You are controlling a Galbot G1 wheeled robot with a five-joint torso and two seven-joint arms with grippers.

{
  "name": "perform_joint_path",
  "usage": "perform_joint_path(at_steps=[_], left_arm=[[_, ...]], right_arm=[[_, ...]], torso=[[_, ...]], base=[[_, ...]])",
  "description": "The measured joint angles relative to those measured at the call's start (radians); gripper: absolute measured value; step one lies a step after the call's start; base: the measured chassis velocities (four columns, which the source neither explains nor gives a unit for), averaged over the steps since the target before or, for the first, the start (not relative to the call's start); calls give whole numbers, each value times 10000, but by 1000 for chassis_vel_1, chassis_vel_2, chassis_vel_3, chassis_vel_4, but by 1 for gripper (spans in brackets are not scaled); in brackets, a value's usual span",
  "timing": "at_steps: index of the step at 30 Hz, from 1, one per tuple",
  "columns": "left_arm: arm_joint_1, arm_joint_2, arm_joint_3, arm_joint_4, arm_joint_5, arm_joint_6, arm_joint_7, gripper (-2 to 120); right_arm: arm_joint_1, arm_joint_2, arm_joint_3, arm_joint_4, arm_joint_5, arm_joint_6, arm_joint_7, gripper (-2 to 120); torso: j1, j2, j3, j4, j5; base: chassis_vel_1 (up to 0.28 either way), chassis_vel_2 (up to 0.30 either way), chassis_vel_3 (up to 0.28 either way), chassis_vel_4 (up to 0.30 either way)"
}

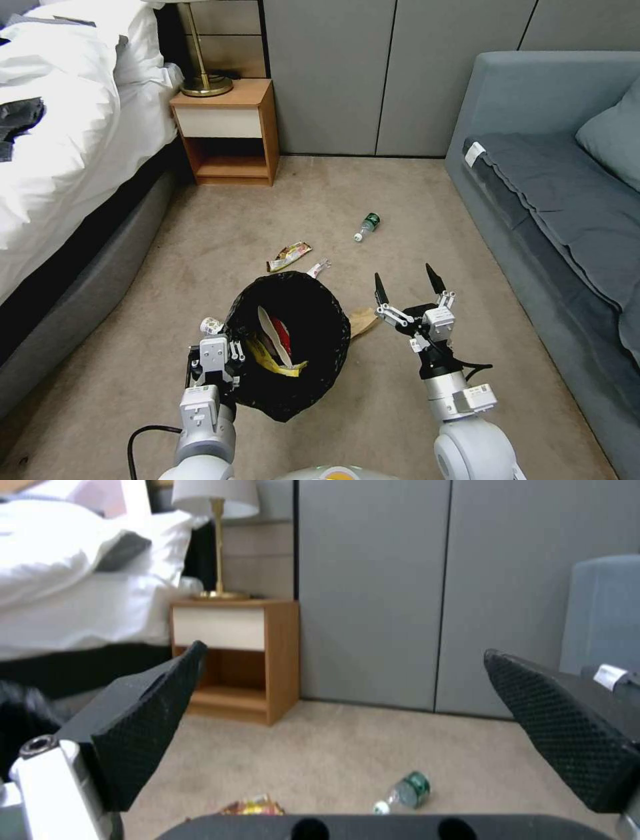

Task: Pick up the trash bin, then pick up the garbage from the floor and place it into the trash bin.

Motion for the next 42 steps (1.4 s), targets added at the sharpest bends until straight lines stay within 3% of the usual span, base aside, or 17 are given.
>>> perform_joint_path(at_steps=[13,22,28,30,42], left_arm=[[57,32,-206,-121,-62,29,-42,3],[59,33,-339,-161,-72,64,-57,3],[63,20,-394,-123,-75,73,-61,3],[60,-4,-401,-54,-74,74,-64,3],[81,-58,-378,112,21,82,-65,3]], right_arm=[[775,-334,-161,-1284,-24,-442,-547,100],[2024,-970,-654,-3330,-846,-609,-1121,100],[3017,-1395,-1017,-4880,-2049,-692,-1834,100],[3536,-1616,-1113,-5645,-3081,-434,-2290,100],[4615,-1591,-1211,-7200,-5273,762,-2922,100]], torso=[[0,0,0,0,0],[0,0,0,1,0],[0,0,0,2,1],[0,0,0,-1,0],[0,0,1,0,-1]], base=[[0,0,0,0],[0,0,0,0],[0,0,0,0],[0,0,0,0],[0,0,0,0]])
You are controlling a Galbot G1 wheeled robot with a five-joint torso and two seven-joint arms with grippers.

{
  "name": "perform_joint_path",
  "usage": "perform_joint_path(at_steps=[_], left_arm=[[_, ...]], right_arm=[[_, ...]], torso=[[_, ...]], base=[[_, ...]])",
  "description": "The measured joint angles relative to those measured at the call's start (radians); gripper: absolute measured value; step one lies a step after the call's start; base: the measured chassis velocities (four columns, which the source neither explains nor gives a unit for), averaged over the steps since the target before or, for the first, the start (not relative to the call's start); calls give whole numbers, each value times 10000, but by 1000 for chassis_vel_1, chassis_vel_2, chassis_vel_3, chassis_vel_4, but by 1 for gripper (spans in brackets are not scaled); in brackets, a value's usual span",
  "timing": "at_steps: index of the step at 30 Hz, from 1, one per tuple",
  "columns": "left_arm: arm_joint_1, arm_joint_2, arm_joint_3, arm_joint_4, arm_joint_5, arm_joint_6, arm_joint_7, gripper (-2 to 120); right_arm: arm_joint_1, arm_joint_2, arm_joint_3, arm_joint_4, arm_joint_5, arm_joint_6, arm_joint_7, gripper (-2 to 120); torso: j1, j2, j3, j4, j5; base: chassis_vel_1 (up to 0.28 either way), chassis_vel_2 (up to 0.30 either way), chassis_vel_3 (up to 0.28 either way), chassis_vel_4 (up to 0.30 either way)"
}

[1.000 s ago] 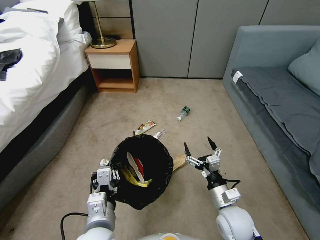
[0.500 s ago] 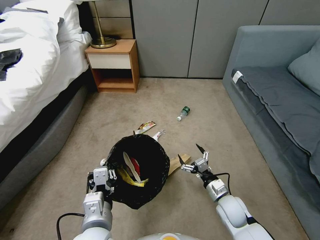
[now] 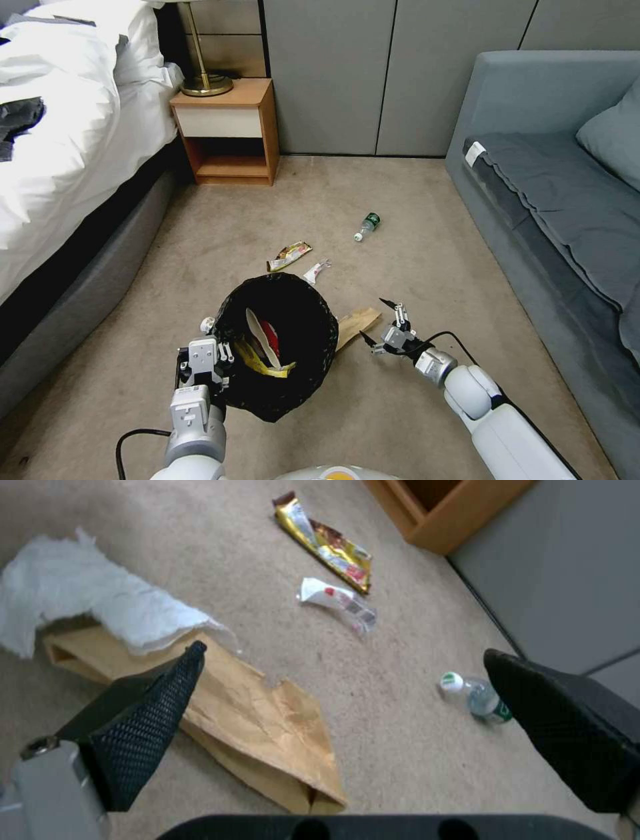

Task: Pick up the trash bin, then pick up the garbage from the floor and place it into the trash bin.

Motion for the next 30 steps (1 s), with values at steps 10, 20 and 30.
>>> perform_joint_path(at_steps=[10,20,30], left_arm=[[40,-36,13,16,73,-4,0,3],[49,-47,24,63,99,-23,0,3],[91,-95,81,92,127,-52,-3,3]], right_arm=[[547,400,9,-1230,-1448,654,242,100],[921,636,-26,-2068,-2024,773,509,100],[1338,954,-212,-2813,-2324,754,642,100]], torso=[[0,0,0,0,-1],[0,0,0,-1,-1],[0,0,0,1,0]], base=[[0,0,0,0],[0,0,0,0],[0,0,0,0]])
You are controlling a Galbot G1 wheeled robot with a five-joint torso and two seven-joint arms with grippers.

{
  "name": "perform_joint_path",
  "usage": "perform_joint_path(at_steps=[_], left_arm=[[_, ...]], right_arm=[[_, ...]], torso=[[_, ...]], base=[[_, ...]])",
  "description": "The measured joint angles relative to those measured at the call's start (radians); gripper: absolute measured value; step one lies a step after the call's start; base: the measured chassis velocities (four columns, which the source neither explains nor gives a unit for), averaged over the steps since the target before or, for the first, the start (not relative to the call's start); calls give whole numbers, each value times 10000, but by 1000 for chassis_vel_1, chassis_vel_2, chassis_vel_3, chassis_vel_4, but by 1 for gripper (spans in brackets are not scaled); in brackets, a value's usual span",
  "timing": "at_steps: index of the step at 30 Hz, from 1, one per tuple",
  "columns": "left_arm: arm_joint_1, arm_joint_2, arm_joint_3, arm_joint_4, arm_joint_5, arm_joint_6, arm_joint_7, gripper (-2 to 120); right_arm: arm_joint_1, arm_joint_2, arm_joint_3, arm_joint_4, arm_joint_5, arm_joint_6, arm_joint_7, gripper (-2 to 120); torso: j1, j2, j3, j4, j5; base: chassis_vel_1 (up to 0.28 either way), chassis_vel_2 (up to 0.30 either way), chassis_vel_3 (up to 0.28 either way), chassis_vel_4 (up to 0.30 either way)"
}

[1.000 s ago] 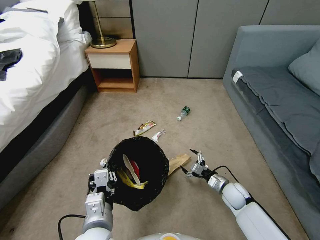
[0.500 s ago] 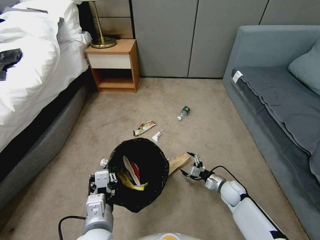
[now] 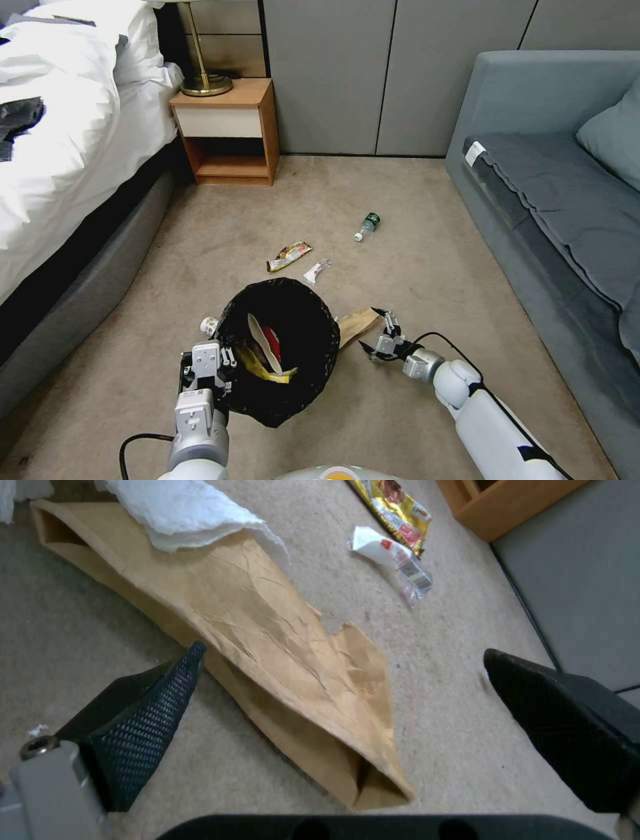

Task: Pick up the trash bin, then pick up the garbage from the floor and place it into the trash bin.

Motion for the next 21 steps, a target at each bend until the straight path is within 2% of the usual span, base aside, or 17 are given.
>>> perform_joint_path(at_steps=[21], left_arm=[[79,-65,134,13,187,-101,-6,3]], right_arm=[[603,190,-587,-854,-114,-462,143,100]], torso=[[0,0,-1,-1,0]], base=[[0,0,0,0]])
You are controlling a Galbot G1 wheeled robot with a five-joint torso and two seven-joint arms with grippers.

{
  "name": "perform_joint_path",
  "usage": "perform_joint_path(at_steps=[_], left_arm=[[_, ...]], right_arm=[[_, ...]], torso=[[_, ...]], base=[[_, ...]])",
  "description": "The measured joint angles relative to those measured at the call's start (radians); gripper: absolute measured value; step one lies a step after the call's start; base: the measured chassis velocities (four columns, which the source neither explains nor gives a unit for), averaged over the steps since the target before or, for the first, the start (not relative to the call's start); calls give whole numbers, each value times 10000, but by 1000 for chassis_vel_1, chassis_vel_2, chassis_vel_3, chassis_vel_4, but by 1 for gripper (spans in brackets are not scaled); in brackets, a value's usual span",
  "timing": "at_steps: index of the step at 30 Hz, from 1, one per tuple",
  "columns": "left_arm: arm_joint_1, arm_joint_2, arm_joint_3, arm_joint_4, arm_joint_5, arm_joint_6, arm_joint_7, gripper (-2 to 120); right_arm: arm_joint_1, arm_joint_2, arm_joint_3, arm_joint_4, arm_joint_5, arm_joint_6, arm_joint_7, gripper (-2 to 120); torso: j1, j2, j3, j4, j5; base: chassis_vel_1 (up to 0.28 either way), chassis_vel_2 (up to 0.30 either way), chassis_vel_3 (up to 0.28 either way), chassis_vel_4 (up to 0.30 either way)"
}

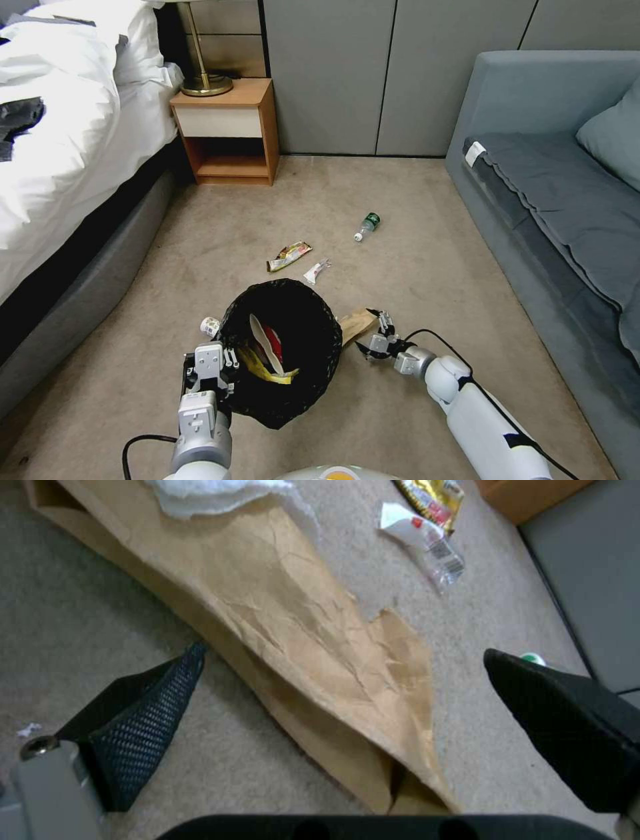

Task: Pick up the trash bin, then pick up the garbage from the floor and place it into the trash bin.

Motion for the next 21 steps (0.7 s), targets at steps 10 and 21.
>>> perform_joint_path(at_steps=[10,21], left_arm=[[38,-20,21,10,44,-52,0,3],[-14,-22,2,99,12,-56,1,3]], right_arm=[[509,146,-343,-564,-44,-40,36,97],[1142,290,-649,-1186,-40,-36,41,68]], torso=[[0,0,0,0,1],[0,0,0,0,0]], base=[[0,0,0,0],[0,0,0,0]])
